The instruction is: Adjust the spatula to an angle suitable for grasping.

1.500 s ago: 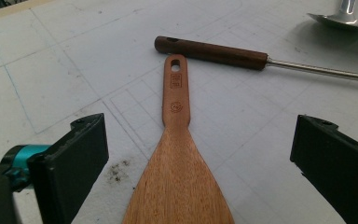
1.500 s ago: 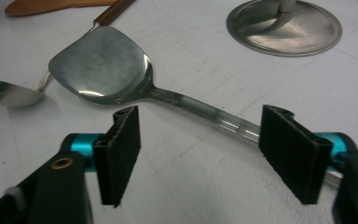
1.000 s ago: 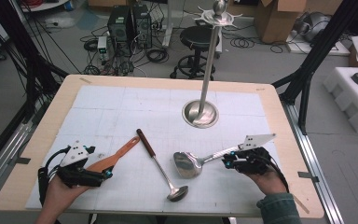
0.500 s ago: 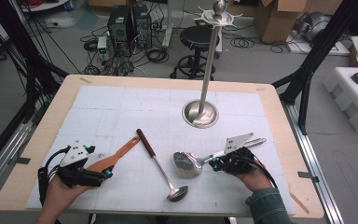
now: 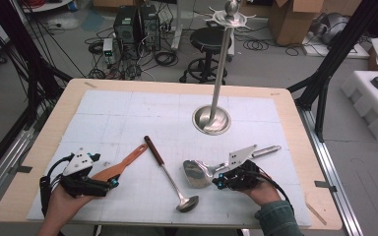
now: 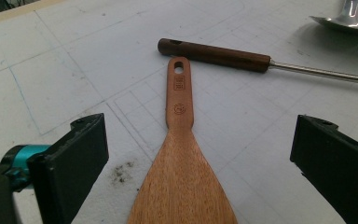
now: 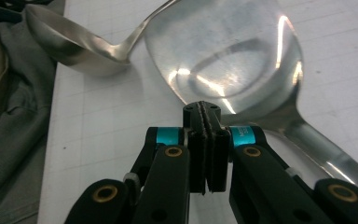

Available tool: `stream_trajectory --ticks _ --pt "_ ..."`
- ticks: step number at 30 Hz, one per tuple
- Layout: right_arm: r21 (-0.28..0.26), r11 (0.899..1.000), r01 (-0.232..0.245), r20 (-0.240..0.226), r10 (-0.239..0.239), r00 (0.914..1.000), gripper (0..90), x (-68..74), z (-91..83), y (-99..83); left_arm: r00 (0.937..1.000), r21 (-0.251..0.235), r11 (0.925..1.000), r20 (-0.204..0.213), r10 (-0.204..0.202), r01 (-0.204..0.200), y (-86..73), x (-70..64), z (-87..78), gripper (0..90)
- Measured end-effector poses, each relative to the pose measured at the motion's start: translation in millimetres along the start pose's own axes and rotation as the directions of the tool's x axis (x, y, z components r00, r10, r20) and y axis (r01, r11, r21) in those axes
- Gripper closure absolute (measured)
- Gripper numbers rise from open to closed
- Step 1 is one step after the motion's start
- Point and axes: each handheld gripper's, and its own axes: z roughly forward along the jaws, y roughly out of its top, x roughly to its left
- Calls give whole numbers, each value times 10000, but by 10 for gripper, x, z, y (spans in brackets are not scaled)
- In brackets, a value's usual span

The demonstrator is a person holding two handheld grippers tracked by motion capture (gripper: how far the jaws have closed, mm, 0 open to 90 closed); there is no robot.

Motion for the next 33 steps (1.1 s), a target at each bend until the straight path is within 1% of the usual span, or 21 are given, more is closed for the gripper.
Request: stream_trajectory --ticks 1,2,3,8,10,14,15,18,19,20,21,22,24,26,29,31,32,33 --pt "30 10000 33 -122 -32 9999 900 11 13 4 10000 -20 10000 -10 -36 36 -1 -2 0 47" --pt "30 10000 33 -122 -32 9999 900 11 13 4 10000 -20 10000 -10 -36 36 -1 -2 0 47" --pt "84 9997 236 -320 -233 9992 900 22 43 10 10000 -9 10000 -37 -44 44 -1 0 -2 47" --pt "185 9989 437 -505 -427 9978 900 34 114 22 10000 -17 10000 -35 -68 68 -3 3 0 47" --pt "257 9985 478 -472 -465 9978 900 35 137 36 10000 -15 10000 -54 -58 58 -1 3 -2 47" --pt "424 9979 490 -570 -466 9973 900 36 205 78 9999 -40 10000 -57 -86 86 -3 2 -4 47" --pt "447 9979 464 -673 -433 9968 900 35 221 87 10000 -24 10000 -42 -58 58 -3 5 -7 47" --pt "380 9979 518 -677 -492 9965 900 32 243 119 9999 -47 9999 -43 -92 92 -3 9 -9 47" --pt "282 9981 543 -637 -524 9966 900 29 248 129 10000 -36 10000 -32 -92 92 -3 9 -8 47" --pt "278 9986 446 -652 -427 9970 900 34 249 140 10000 -16 10000 -35 -74 74 -4 8 -7 47" --pt "278 9986 446 -652 -427 9970 900 34 249 140 10000 -16 10000 -35 -74 74 -4 8 -7 47" --pt "393 9978 536 -692 -508 9963 900 43 264 152 10000 -30 10000 -42 -46 46 -2 4 -7 47" --pt "453 9970 620 -755 -585 9954 900 53 278 149 10000 -48 10000 -32 -59 59 -2 3 -10 47" --pt "534 9962 692 -724 -652 9952 900 63 282 152 10000 -26 10000 -28 -57 57 -4 10 -10 47" --pt "462 9967 667 -751 -631 9952 900 57 276 152 10000 -34 10000 -30 -83 83 -6 5 -5 47" --pt "460 9969 645 -634 -615 9961 900 50 278 155 10000 -27 10000 -8 -64 64 -3 0 -4 47" --pt "442 9967 675 -657 -645 9958 900 43 282 157 10000 -19 10000 -10 -34 34 -1 0 -3 47" --pt "471 9971 603 -673 -571 9961 900 45 284 161 10000 -20 10000 -1 -46 46 -1 0 -1 47"
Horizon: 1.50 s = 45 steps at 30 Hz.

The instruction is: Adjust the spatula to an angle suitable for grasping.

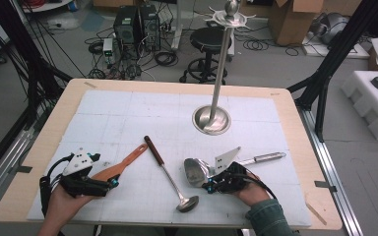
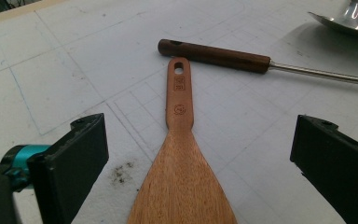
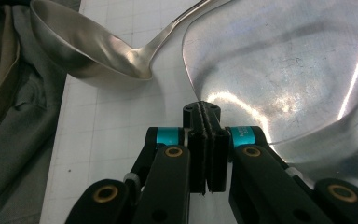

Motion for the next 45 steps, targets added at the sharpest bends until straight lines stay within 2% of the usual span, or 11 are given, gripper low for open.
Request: stream_trajectory --ticks 26,28,37,45 --pt "-65 10000 26 290 -24 9996 900 -99 100 102 10000 -13 10000 0 -37 37 -3 3 1 47" --pt "-1 9999 -111 301 111 9995 900 -103 105 117 10000 -26 10000 -8 -37 37 -3 5 0 47" --pt "-34 9998 -191 473 193 9987 900 -135 129 140 10000 4 10000 -18 6 -6 -3 10 0 47" --pt "-117 9991 -415 774 423 9961 900 -185 138 158 10000 -14 10000 6 -44 44 -5 5 3 47"
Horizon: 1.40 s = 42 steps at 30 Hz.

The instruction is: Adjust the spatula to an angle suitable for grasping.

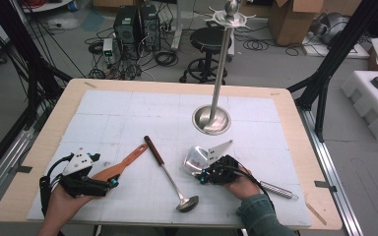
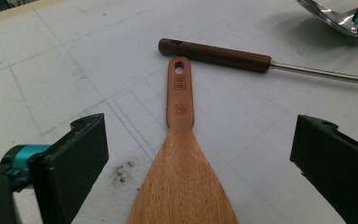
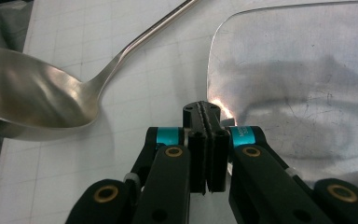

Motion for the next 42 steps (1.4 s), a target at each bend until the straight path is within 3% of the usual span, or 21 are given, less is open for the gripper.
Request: stream_trajectory --ticks 11,17,26,42 --pt "-342 9993 135 -48 -137 9999 882 23 -131 -14 10000 15 10000 -23 47 -47 0 4 -17 47" --pt "-551 9982 -256 94 261 9996 832 1 -270 -83 10000 17 10000 -28 49 -49 -1 5 -18 47" --pt "-768 9931 -881 769 940 9926 768 -56 -504 -238 10000 16 10000 -30 52 -52 -2 1 -12 47" --pt "-880 9881 -1258 1538 1383 9784 675 -88 -771 -524 10000 64 10000 13 70 -70 -4 -7 6 47"
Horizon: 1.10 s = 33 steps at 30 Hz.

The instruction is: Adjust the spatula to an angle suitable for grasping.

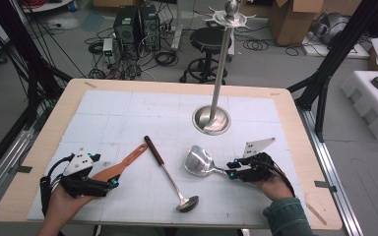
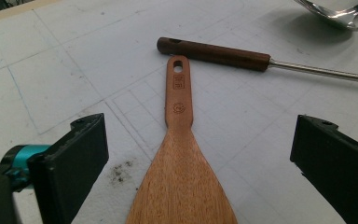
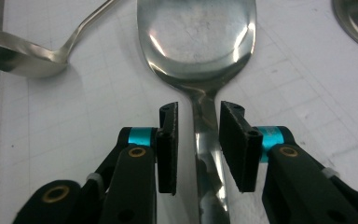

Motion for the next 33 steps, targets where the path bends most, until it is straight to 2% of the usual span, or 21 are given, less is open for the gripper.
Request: stream_trajectory --ticks 10,33 --pt "237 9996 -177 262 171 9995 637 -43 -123 -177 10000 -17 10000 33 -15 15 -1 -7 11 47" --pt "799 9967 -157 439 123 9990 630 -48 -171 -396 10000 26 10000 22 28 -28 -1 -8 12 47"
